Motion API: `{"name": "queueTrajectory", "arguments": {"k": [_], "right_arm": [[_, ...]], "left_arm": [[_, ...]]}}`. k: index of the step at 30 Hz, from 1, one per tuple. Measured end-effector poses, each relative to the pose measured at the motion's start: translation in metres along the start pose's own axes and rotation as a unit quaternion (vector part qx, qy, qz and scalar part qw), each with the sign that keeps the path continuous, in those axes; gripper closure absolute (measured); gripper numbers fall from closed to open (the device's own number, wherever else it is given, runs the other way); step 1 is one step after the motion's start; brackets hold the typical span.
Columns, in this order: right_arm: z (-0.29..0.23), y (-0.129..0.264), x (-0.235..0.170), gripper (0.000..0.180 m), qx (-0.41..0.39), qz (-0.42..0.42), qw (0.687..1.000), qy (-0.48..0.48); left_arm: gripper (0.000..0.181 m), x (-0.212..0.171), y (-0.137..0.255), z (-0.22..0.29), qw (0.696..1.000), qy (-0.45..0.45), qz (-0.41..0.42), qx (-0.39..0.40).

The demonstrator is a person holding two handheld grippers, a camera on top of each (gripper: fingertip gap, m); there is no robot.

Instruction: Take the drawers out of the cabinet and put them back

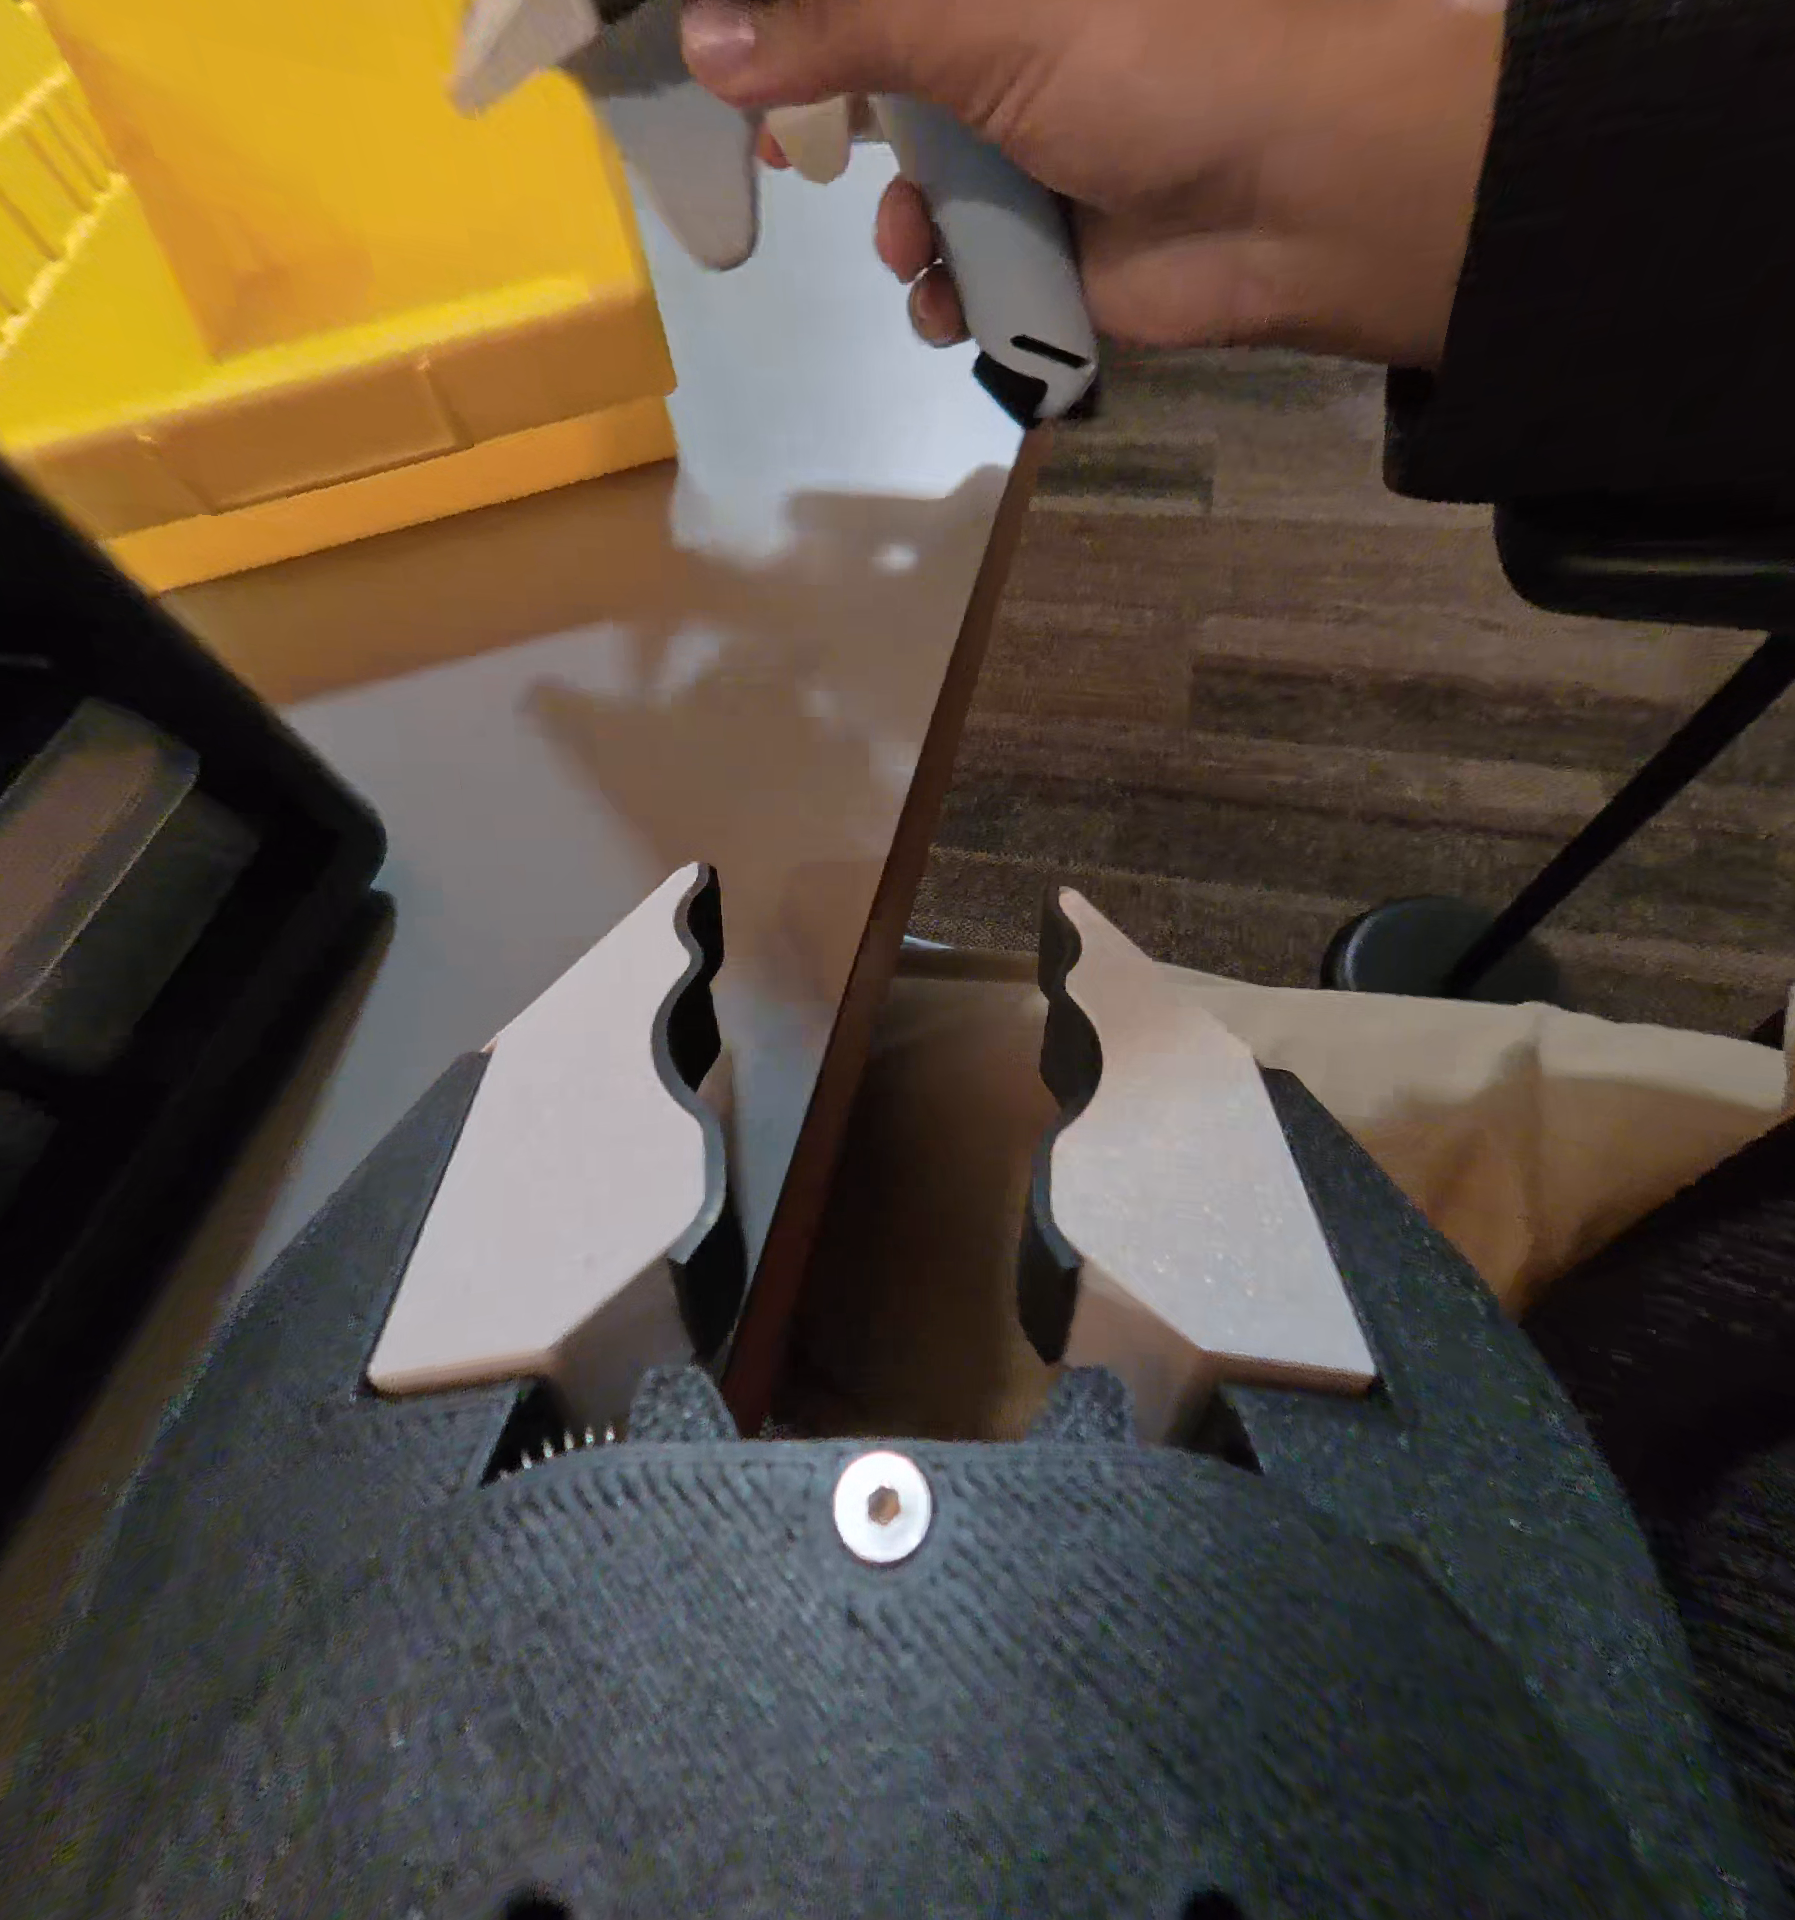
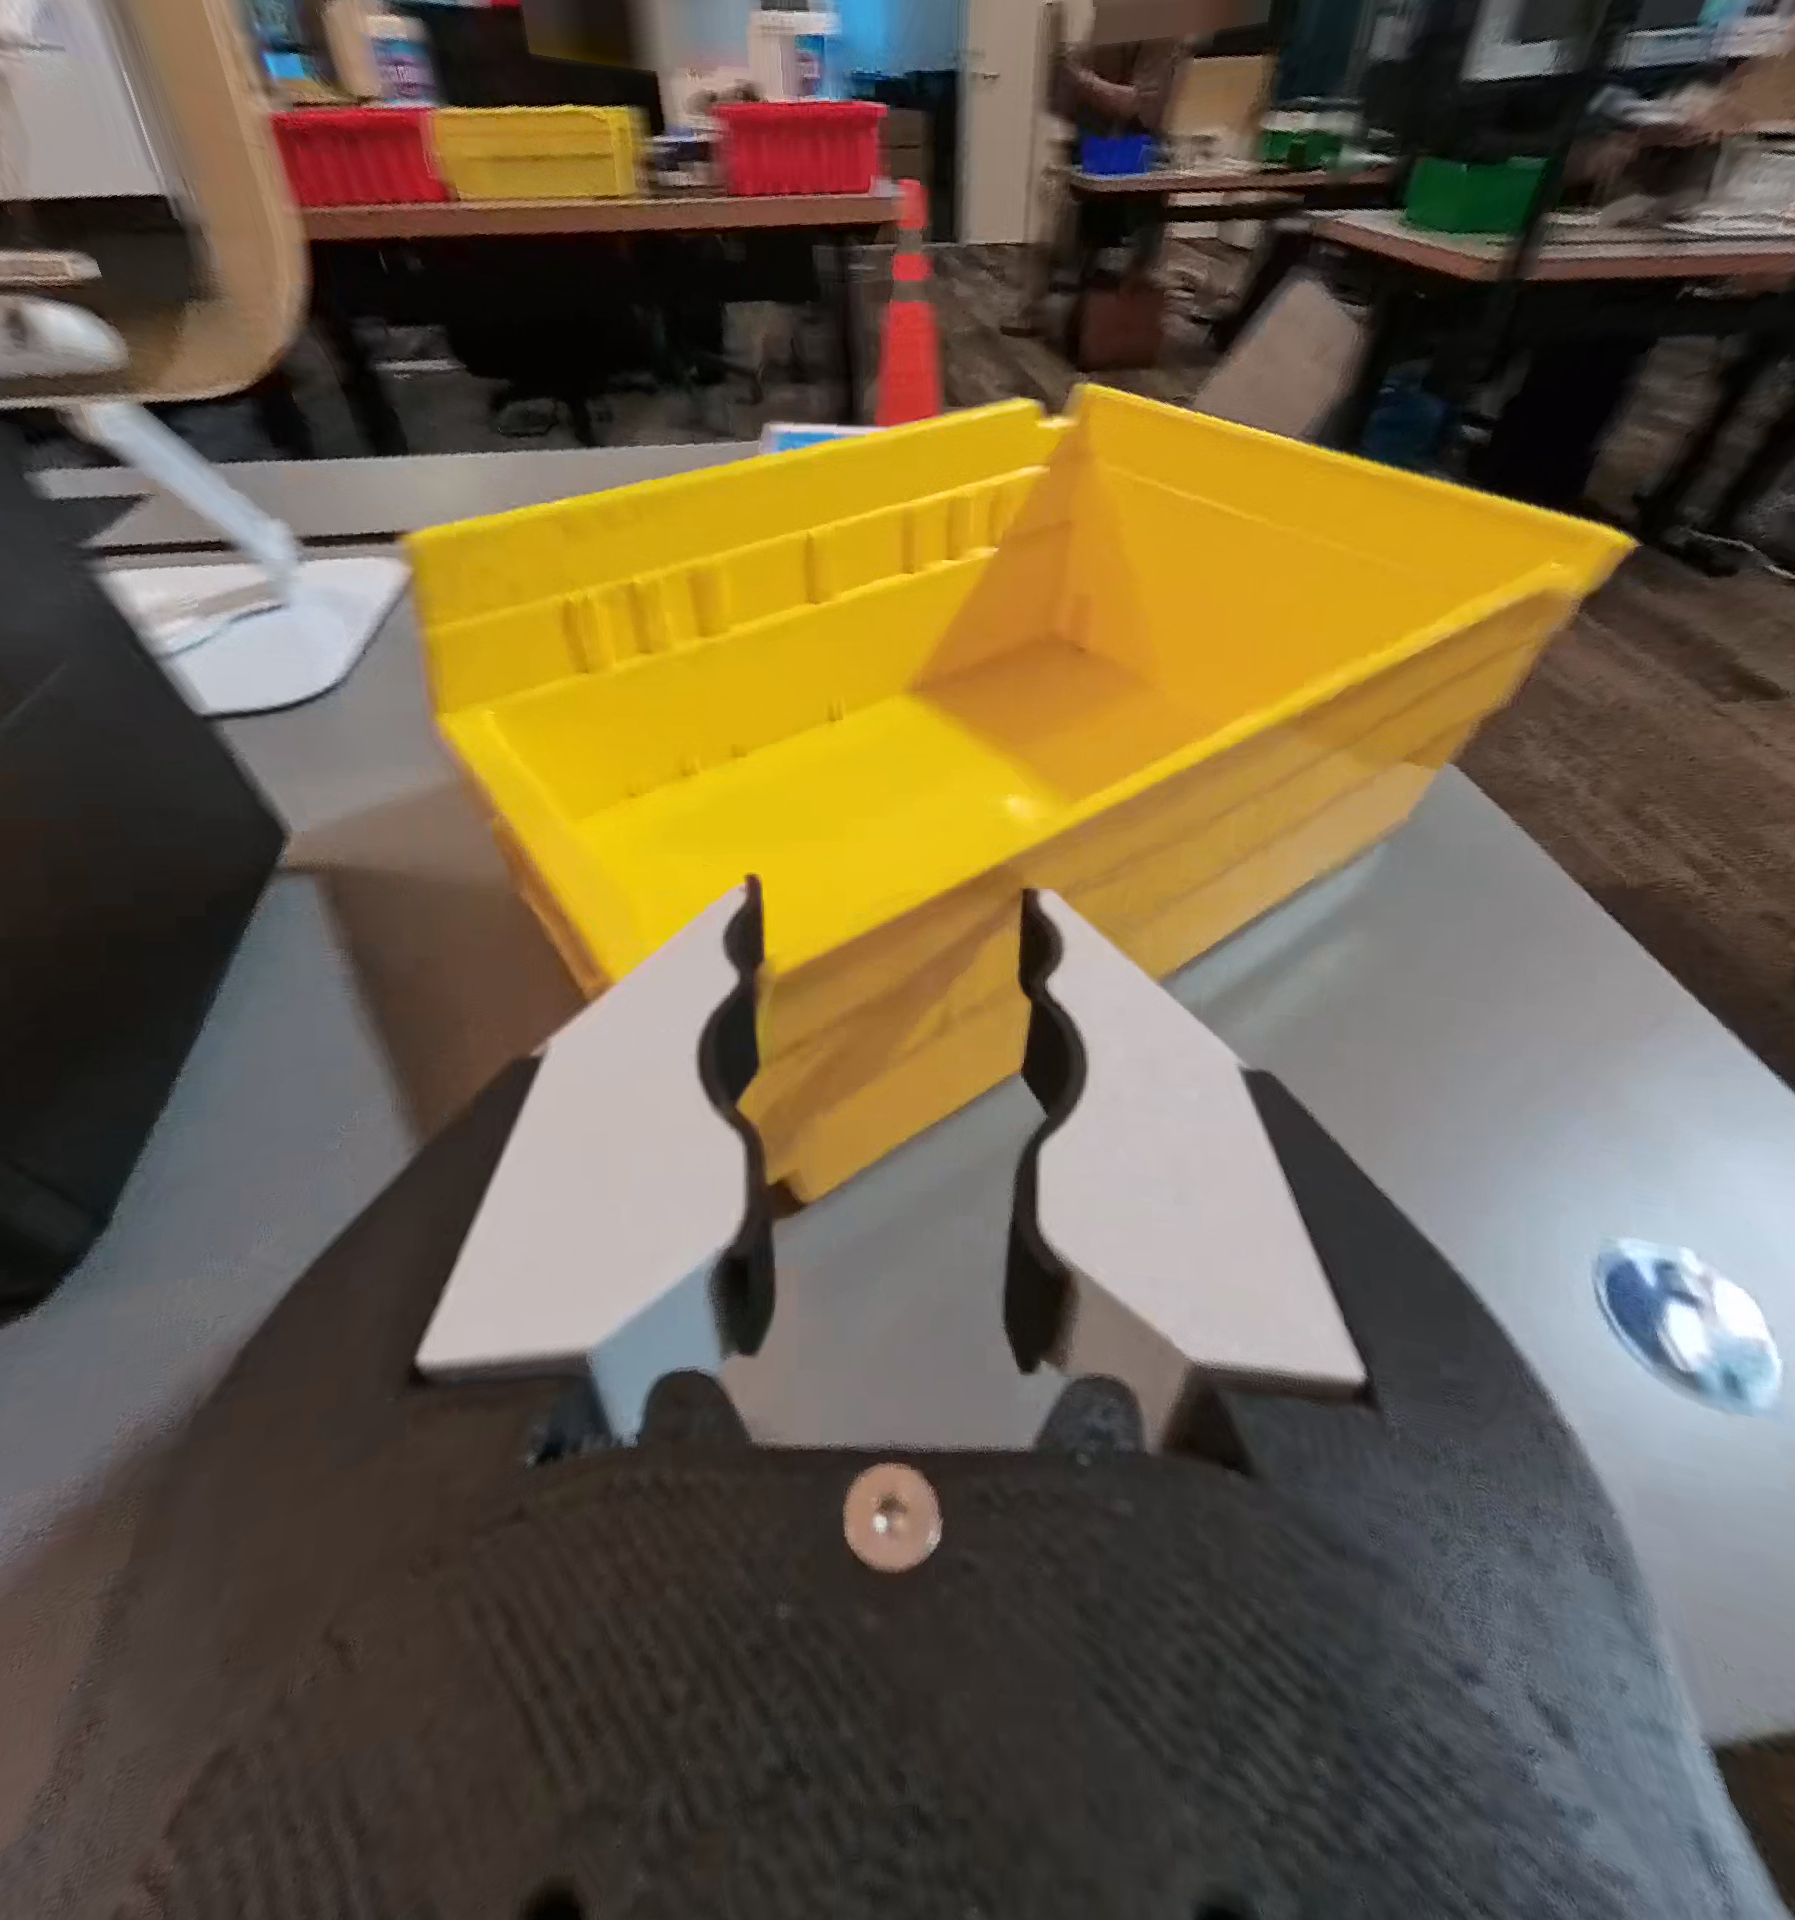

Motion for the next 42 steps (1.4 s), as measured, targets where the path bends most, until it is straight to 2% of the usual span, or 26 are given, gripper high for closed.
{"name": "queueTrajectory", "arguments": {"k": [4, 8, 11, 13, 16, 26, 31, 38, 42], "right_arm": [[0.015, -0.01, 0.005, 0.134, 0.045, -0.009, 0.999, 0.017], [0.048, -0.019, 0.008, 0.153, 0.073, -0.005, 0.997, 0.029], [0.093, -0.022, 0.009, 0.173, 0.032, 0.007, 0.999, -0.005], [0.123, -0.023, 0.009, 0.178, -0.007, 0.023, 0.999, -0.042], [0.148, -0.022, 0.008, 0.174, -0.041, 0.04, 0.995, -0.081], [0.164, -0.028, 0.01, 0.171, -0.04, 0.04, 0.995, -0.081], [0.167, -0.032, 0.011, 0.17, -0.062, 0.032, 0.998, -0.004], [0.17, -0.033, 0.012, 0.172, -0.025, 0.034, 0.998, -0.036], [0.172, -0.03, 0.009, 0.167, -0.03, 0.03, 0.998, -0.044]], "left_arm": [[0.122, -0.01, 0.016, -0.021, 0.998, 0.052, 0.004, 0.023], [0.123, -0.017, 0.03, -0.04, 0.994, 0.1, 0.009, 0.036], [0.124, -0.024, 0.037, -0.047, 0.991, 0.128, 0.008, 0.037], [0.125, -0.026, 0.042, -0.05, 0.99, 0.138, 0.01, 0.04], [0.125, -0.028, 0.046, -0.053, 0.989, 0.144, 0.011, 0.046], [0.126, -0.029, 0.046, -0.049, 0.99, 0.131, 0.006, 0.044], [0.126, -0.027, 0.042, -0.049, 0.991, 0.132, 0.001, 0.038], [0.126, -0.021, 0.04, -0.048, 0.992, 0.124, 0.004, 0.038], [0.126, -0.019, 0.039, -0.046, 0.992, 0.118, 0.003, 0.038]]}}
Point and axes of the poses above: each gripper's, where its closed fingertips meet, y back along the fingers, x out of its top, z = x × y across the jaws, the point moved 3 cm from there along y, back along the fingers, and after that the axes turned 7 degrees about -z, right-handed, at the moved point
